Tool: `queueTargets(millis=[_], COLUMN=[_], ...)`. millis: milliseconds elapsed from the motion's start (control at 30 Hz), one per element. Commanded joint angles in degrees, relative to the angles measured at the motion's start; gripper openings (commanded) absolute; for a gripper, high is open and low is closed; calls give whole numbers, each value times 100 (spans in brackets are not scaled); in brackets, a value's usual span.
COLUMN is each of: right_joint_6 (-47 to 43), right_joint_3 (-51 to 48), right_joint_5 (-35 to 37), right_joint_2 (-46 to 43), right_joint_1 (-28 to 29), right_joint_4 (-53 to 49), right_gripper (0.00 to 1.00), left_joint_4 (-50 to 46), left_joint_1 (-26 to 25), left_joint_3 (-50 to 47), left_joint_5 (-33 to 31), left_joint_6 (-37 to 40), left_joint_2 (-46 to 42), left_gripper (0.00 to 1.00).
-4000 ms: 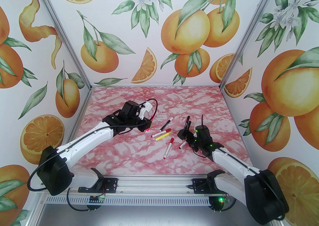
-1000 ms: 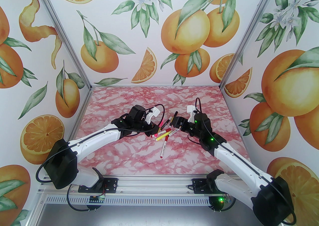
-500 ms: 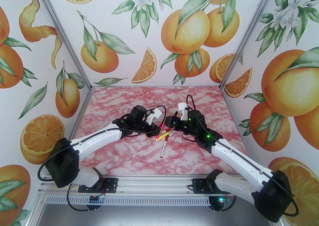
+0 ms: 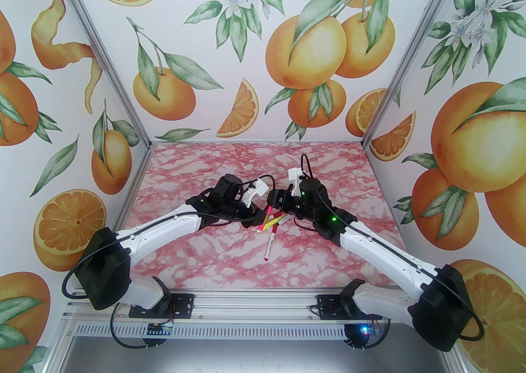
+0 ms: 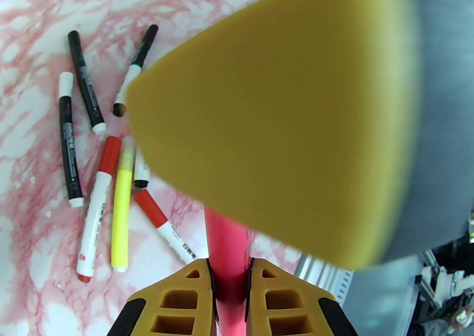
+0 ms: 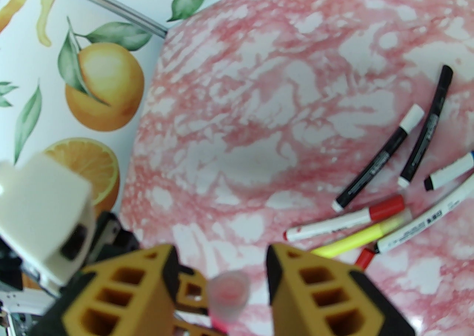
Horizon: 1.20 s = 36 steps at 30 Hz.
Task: Open the pen caps
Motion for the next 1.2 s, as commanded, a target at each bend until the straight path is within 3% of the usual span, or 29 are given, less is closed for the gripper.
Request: queueTargets(millis=[0,900,1167], right_joint_6=[110,151,345], right_joint_3=[164,278,239], right_joint_5=[197,204,165], right_joint_2=[101,132,44], right_joint_1=[34,61,55], right_joint_4=[282,155,251], right_gripper=[43,16,12], left_joint_4=[209,174,617], left_joint_1=[-33,-28,-40], left_joint_3=[83,43,-47], left_joint_5=[186,98,205], left_joint_6=[-5,9,-212], left_joint_2=[-147,-66,-113], left_gripper=[16,16,39])
